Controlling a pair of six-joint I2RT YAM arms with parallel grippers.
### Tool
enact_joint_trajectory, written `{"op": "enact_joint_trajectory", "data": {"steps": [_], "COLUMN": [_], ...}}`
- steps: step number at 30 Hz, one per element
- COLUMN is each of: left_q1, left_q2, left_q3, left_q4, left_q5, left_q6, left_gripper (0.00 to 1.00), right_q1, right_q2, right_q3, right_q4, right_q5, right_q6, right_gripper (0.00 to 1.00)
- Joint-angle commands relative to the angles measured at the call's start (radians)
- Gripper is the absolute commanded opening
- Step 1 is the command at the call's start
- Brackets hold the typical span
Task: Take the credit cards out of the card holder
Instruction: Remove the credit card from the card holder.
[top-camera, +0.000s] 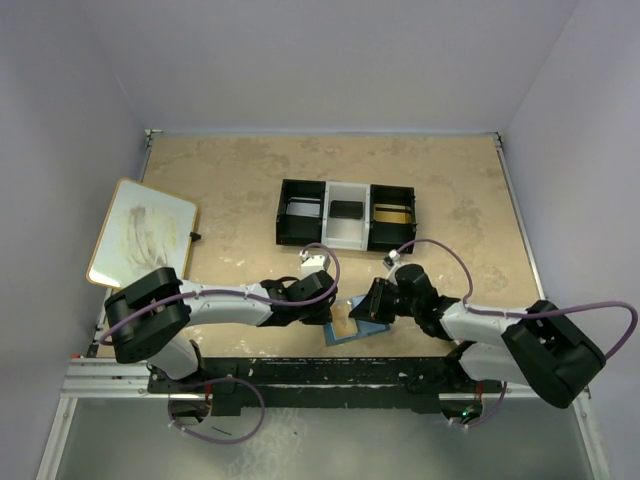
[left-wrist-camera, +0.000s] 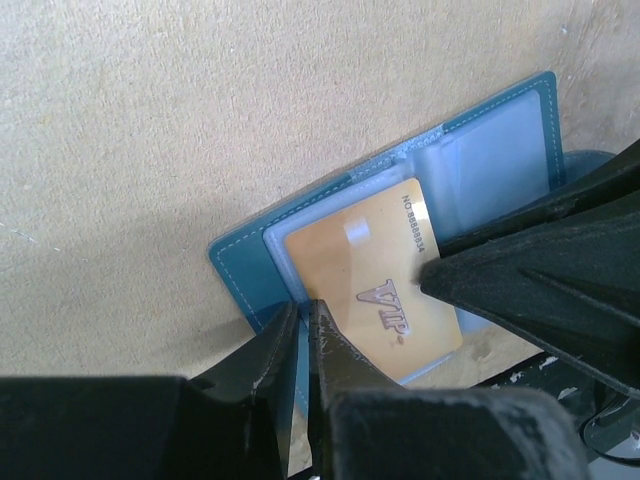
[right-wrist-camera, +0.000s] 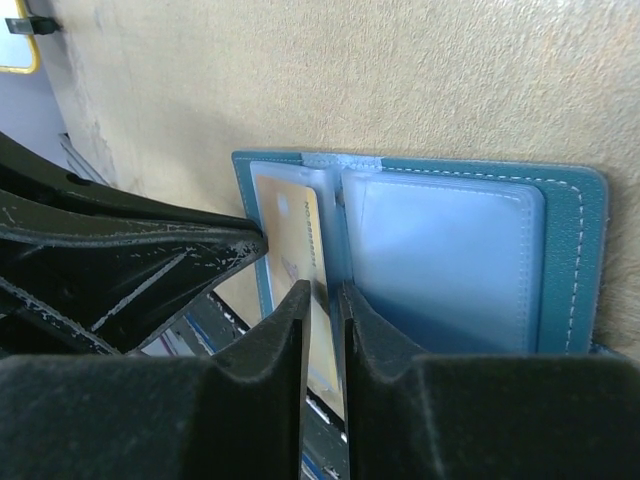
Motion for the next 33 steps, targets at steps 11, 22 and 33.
{"op": "enact_joint_trajectory", "data": {"steps": [11, 22, 33], "left_q1": [-0.002, -0.003, -0.003], "left_q2": [0.038, 0.040, 0.036], "left_q3": [-0.020, -0.020, -0.010], "left_q4": [-0.078, -0.078, -0.075], "left_q5": [-0.074, -0.072, -0.072], "left_q6": [0.031, 0.034, 0.036], "left_gripper": [0.02, 0.01, 0.00], "right_q1": [-0.009, -0.031, -0.040], "right_q2": [-0.101, -0.130, -0.046], "right_q3": [-0.047, -0.122, -0.105], "right_q4": [0.045, 0.149, 0.169], "right_q5": [-0.050, -0.063, -0.104], "right_q6": [0.013, 0.092, 0.068], "right_gripper": [0.01, 0.00, 0.09]}}
